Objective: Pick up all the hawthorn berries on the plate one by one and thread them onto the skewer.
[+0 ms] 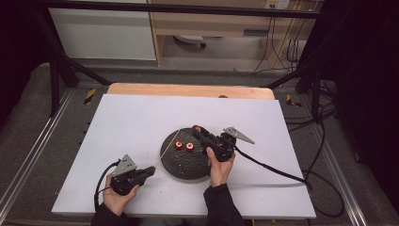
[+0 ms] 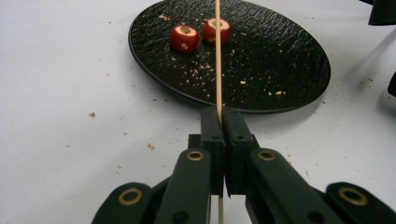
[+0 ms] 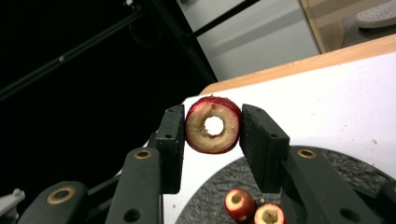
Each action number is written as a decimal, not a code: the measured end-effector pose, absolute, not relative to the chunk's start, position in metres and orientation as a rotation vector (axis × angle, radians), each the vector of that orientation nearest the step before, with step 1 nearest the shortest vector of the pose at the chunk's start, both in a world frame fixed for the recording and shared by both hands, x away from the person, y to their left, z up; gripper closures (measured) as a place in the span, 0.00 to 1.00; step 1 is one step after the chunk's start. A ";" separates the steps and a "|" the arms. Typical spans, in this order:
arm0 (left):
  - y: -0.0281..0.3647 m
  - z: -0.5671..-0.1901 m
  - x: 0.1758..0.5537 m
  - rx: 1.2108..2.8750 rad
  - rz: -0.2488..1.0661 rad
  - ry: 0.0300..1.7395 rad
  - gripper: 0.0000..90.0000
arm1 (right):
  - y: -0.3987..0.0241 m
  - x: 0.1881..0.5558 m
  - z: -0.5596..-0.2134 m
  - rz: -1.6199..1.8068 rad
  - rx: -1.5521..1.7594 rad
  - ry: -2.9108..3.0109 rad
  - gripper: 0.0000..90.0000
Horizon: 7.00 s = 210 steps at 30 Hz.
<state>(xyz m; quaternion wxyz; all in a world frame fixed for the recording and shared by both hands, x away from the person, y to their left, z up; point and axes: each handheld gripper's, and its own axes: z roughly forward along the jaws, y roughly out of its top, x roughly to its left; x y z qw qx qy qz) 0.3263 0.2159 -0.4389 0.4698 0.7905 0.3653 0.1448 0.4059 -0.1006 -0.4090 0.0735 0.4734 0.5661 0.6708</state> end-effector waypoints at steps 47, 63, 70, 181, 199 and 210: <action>0.181 -0.438 0.318 1.898 0.334 0.859 0.98 | -0.099 0.413 -0.407 2.168 1.450 1.487 0.68; 0.170 -0.435 0.318 1.867 0.314 0.893 0.98 | -0.097 0.412 -0.409 2.194 1.443 1.485 0.69; 0.161 -0.430 0.319 1.834 0.341 0.923 0.98 | -0.097 0.411 -0.411 2.206 1.443 1.487 0.69; 0.246 -0.429 0.331 1.975 0.355 0.924 0.98 | -0.107 0.415 -0.394 1.222 1.133 2.466 0.01; 0.252 -0.433 0.330 1.986 0.363 0.929 0.98 | -0.065 0.458 -0.398 0.953 1.146 2.568 0.16; 0.253 -0.433 0.330 1.991 0.363 0.927 0.98 | -0.043 0.474 -0.404 0.812 1.083 2.677 0.35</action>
